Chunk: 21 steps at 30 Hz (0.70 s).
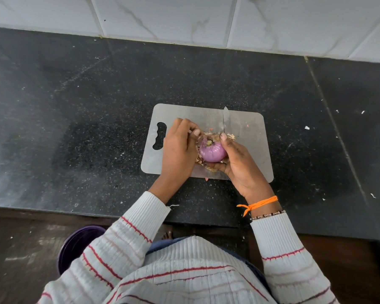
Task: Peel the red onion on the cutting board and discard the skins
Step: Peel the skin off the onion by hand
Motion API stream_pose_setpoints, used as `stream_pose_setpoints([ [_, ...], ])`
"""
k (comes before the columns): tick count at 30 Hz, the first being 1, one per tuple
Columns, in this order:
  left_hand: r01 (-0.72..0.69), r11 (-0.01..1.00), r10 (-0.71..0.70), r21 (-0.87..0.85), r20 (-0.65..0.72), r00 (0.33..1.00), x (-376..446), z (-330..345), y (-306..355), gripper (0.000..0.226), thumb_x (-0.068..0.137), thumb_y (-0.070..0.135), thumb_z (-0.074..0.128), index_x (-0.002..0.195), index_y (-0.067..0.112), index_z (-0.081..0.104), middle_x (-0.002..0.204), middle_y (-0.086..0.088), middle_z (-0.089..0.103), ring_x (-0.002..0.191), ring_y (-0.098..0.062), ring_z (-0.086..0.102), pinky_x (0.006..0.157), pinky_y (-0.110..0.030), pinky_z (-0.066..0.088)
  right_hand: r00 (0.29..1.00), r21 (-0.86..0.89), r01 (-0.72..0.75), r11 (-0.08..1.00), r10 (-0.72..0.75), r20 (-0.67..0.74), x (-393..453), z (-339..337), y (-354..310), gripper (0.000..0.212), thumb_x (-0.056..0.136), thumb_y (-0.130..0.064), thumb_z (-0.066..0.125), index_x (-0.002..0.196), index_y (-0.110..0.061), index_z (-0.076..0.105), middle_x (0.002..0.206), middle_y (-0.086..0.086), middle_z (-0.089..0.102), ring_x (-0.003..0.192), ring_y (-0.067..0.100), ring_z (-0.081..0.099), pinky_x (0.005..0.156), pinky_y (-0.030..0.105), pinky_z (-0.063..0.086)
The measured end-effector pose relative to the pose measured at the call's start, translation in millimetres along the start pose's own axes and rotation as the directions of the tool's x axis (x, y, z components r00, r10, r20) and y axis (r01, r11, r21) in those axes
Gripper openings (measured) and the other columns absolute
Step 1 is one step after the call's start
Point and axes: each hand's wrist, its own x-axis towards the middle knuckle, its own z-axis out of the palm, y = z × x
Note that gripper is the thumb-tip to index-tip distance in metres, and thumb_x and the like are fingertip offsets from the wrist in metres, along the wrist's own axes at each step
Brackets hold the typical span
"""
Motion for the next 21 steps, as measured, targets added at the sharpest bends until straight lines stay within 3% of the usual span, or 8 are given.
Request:
stream_pose_setpoints([
  [3,-0.017,0.996,0.022,-0.083,0.063,0.998,-2,-4,5,0.021,0.093,0.014,0.047,0.081,0.005,0.062,0.084,-0.002,0.056,0.081,-0.012,0.054,0.073,-0.032,0.047,1.000,0.008,0.008,1.000,-0.008,0.005,0,-1,-1,0.033,0.092,-0.041,0.044,0.106,-0.018,0.065,0.105,0.005,0.070,0.095,0.015,0.067,0.073,0.028,0.058],
  [5,-0.003,0.992,0.018,-0.123,0.123,0.992,-3,-5,8,0.009,0.086,0.018,0.060,0.087,0.010,0.065,0.087,0.006,0.056,0.082,-0.003,0.053,0.074,-0.014,0.043,1.000,0.008,0.008,1.000,-0.008,0.015,-1,-2,-2,0.036,0.088,-0.045,0.045,0.104,-0.019,0.065,0.101,0.003,0.070,0.092,0.015,0.067,0.071,0.028,0.058],
  [7,0.013,0.991,0.006,-0.134,0.141,0.990,-4,-4,9,0.017,0.076,0.020,0.072,0.091,0.014,0.067,0.088,0.008,0.057,0.080,-0.002,0.054,0.074,-0.009,0.041,1.000,0.022,0.004,1.000,-0.004,0.021,-1,-3,-2,0.033,0.093,-0.041,0.042,0.100,-0.019,0.065,0.098,0.003,0.070,0.087,0.012,0.068,0.067,0.025,0.057],
  [10,0.104,0.969,-0.086,-0.224,0.091,0.992,-5,-2,12,0.010,0.075,0.016,0.073,0.083,0.012,0.068,0.080,0.002,0.061,0.076,-0.014,0.057,0.071,-0.020,0.047,0.999,-0.009,0.015,1.000,-0.015,0.040,-1,-3,-1,0.031,0.097,-0.036,0.039,0.101,-0.021,0.065,0.098,0.002,0.070,0.087,0.012,0.067,0.064,0.023,0.055],
  [14,0.021,0.999,-0.021,-0.044,0.008,1.000,-1,-3,9,0.007,0.081,0.011,0.067,0.075,0.009,0.064,0.072,0.001,0.062,0.067,-0.011,0.057,0.064,-0.022,0.047,0.999,0.002,-0.002,1.000,0.002,0.045,-1,-5,1,0.028,0.096,-0.035,0.042,0.105,-0.019,0.063,0.103,0.005,0.068,0.088,0.013,0.067,0.064,0.025,0.057],
  [18,0.061,0.995,-0.062,0.082,0.012,0.998,2,-6,-2,0.020,0.090,0.016,0.052,0.071,0.010,0.051,0.053,0.005,0.049,0.046,-0.012,0.043,0.046,-0.029,0.032,0.997,0.021,0.003,1.000,-0.004,0.075,2,-10,0,0.031,0.089,-0.034,0.049,0.114,-0.019,0.060,0.119,0.009,0.062,0.100,0.018,0.065,0.075,0.031,0.058],
  [21,0.081,0.974,-0.094,0.213,0.053,0.994,3,-7,-3,0.030,0.094,0.021,0.045,0.065,0.016,0.037,0.047,0.008,0.036,0.045,-0.020,0.037,0.048,-0.028,0.026,0.994,-0.126,0.087,0.988,-0.078,0.073,3,-15,4,0.045,0.078,-0.033,0.067,0.121,-0.026,0.057,0.127,0.002,0.057,0.114,0.018,0.059,0.092,0.043,0.053],
])
